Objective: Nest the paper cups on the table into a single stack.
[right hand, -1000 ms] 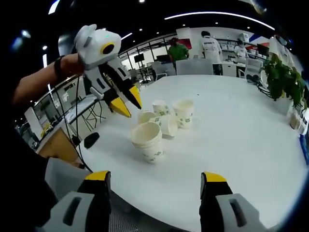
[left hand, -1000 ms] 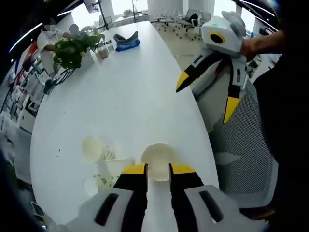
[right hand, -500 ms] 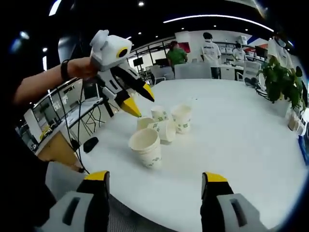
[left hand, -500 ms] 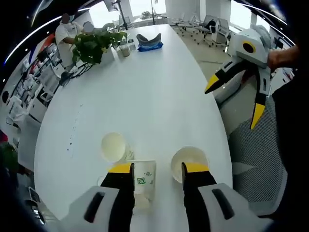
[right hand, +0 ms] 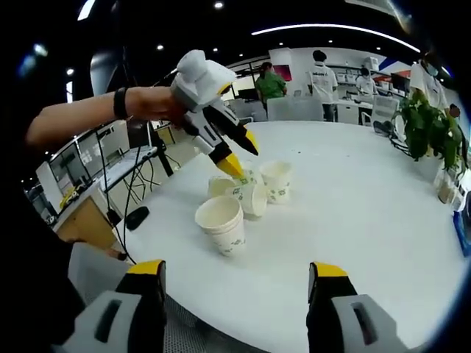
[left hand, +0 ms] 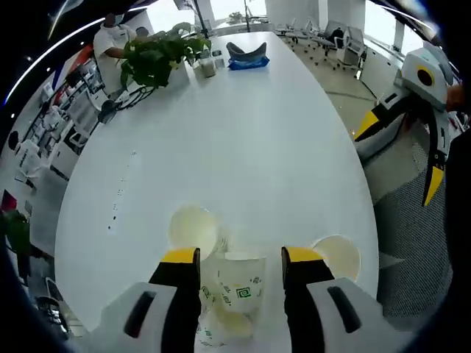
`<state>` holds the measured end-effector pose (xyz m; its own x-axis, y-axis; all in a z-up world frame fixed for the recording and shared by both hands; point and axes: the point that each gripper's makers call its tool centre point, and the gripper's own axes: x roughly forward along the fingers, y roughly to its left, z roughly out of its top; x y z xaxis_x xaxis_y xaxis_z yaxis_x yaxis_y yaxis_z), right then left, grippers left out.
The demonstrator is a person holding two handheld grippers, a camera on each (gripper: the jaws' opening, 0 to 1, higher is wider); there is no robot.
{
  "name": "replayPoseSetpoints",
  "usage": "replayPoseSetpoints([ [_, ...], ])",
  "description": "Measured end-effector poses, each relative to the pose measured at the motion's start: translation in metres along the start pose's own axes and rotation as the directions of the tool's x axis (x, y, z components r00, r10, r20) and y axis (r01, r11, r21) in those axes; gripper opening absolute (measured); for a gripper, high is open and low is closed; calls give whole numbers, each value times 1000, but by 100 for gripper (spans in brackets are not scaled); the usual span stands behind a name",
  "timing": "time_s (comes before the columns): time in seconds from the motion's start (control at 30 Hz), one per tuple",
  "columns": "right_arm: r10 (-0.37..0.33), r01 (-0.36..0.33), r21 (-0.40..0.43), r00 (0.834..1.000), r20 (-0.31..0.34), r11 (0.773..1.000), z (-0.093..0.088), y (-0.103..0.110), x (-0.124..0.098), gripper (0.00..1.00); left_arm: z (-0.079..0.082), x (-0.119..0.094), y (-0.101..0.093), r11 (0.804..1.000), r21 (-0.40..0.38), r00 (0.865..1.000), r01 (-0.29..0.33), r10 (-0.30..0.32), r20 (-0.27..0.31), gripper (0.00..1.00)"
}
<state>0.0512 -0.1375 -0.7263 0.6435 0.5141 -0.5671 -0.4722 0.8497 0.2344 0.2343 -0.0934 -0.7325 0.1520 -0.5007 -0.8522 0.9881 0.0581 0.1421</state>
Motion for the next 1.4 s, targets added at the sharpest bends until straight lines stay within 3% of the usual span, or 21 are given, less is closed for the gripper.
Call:
replayPoseSetpoints([
  [0.1, -4, 4, 6, 1000, 2, 1000, 1, -1, -1, 79, 10, 5, 5, 1000, -24, 1000, 10, -10, 23, 41],
  [0.37, -17, 17, 19, 1000, -5, 1000, -3, -9, -1, 79, 17, 24, 9, 996, -68, 998, 51, -48, 35, 36],
  [0.57, -25, 25, 29, 1000, 0, 999, -3, -12, -3, 79, 2, 50, 11, 998, -41, 997, 53, -55, -45, 34],
  [0.73, -33, 33, 42, 999, 2, 999, -5, -13, -4, 79, 1, 70, 21, 997, -52, 996, 63, -66, -64, 31],
  [0.97, -43, 43, 63, 999, -2, 997, -8, -18, -3, 79, -5, 89, 18, 995, -36, 989, 97, -100, -106, 29],
  [1.23, -59, 58, 73, 998, 0, 996, -10, -26, -8, 79, -18, 104, 17, 990, -22, 976, 141, -142, -165, 20],
  [1.4, -62, 62, 73, 998, -4, 995, -11, -27, -8, 79, -16, 101, 18, 990, -30, 974, 140, -143, -174, 7],
])
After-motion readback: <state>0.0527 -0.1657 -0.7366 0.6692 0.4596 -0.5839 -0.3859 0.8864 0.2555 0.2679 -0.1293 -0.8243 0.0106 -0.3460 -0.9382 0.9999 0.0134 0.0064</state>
